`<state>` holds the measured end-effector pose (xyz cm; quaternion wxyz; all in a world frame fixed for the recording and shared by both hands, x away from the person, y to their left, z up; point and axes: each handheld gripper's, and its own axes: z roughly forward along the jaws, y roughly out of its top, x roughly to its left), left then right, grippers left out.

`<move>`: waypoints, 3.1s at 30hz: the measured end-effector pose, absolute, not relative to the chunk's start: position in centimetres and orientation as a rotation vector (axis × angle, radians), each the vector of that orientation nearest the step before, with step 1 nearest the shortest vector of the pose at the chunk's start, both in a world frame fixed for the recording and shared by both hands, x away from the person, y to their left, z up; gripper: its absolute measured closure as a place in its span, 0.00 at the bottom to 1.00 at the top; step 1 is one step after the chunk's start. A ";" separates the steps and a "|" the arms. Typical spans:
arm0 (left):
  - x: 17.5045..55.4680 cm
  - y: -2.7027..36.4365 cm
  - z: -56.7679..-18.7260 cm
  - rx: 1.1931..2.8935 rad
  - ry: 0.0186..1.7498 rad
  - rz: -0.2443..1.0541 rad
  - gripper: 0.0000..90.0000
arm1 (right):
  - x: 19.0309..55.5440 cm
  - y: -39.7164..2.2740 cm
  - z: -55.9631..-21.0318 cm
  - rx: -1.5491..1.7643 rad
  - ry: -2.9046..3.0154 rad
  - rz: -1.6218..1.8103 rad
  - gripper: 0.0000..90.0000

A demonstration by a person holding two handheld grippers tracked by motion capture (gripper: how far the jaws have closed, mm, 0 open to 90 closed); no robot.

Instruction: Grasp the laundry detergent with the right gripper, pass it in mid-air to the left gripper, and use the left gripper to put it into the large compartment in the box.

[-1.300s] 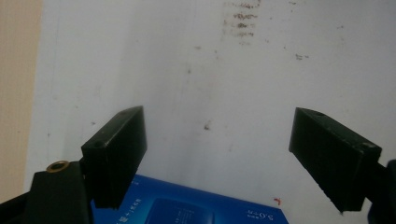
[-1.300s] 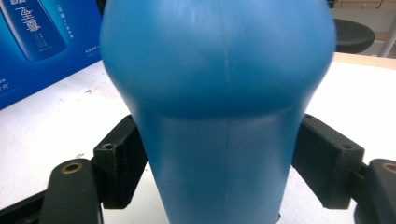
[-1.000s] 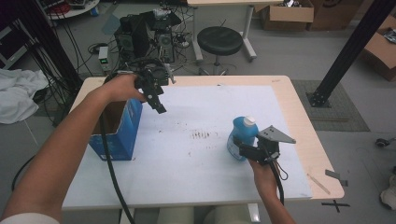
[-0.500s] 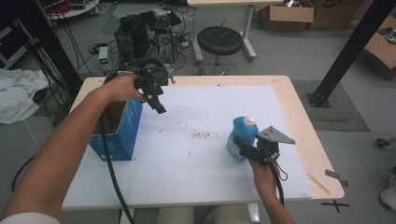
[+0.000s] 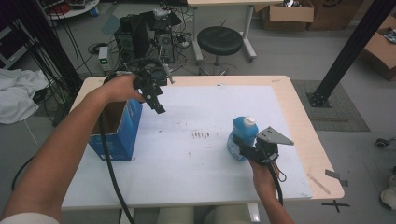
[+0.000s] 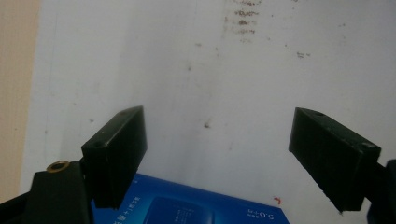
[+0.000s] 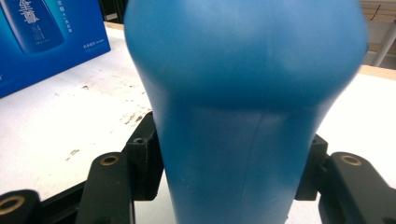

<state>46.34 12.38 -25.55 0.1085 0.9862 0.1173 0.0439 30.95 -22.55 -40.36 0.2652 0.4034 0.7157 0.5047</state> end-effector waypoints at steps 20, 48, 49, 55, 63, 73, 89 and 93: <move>43.3 9.7 -23.2 2.894 0.185 0.137 0.22 | 32.7 -23.4 -35.3 0.769 2.232 1.488 0.49; 37.5 4.8 -19.9 2.893 -0.016 0.066 0.21 | 35.3 -21.6 -32.9 0.221 2.601 1.683 0.49; 37.2 4.6 -19.9 2.890 -0.015 0.068 0.21 | 35.5 -21.4 -32.9 0.196 2.615 1.686 0.49; 36.6 4.2 -19.9 2.878 -0.025 0.066 0.21 | 35.8 -20.6 -33.3 0.142 2.649 1.675 0.49; 36.0 3.7 -19.9 2.887 -0.039 0.056 0.21 | 36.0 -19.0 -33.8 0.074 2.671 1.675 0.49; 35.9 3.4 -20.2 2.893 -0.036 0.041 0.21 | 36.2 -17.3 -34.1 0.018 2.684 1.684 0.49; 36.1 3.1 -20.5 2.898 -0.027 0.031 0.21 | 36.8 -14.8 -34.7 -0.025 2.695 1.673 0.49; 36.2 2.9 -20.7 2.894 -0.036 0.031 0.21 | 36.9 -14.4 -34.7 -0.022 2.689 1.679 0.49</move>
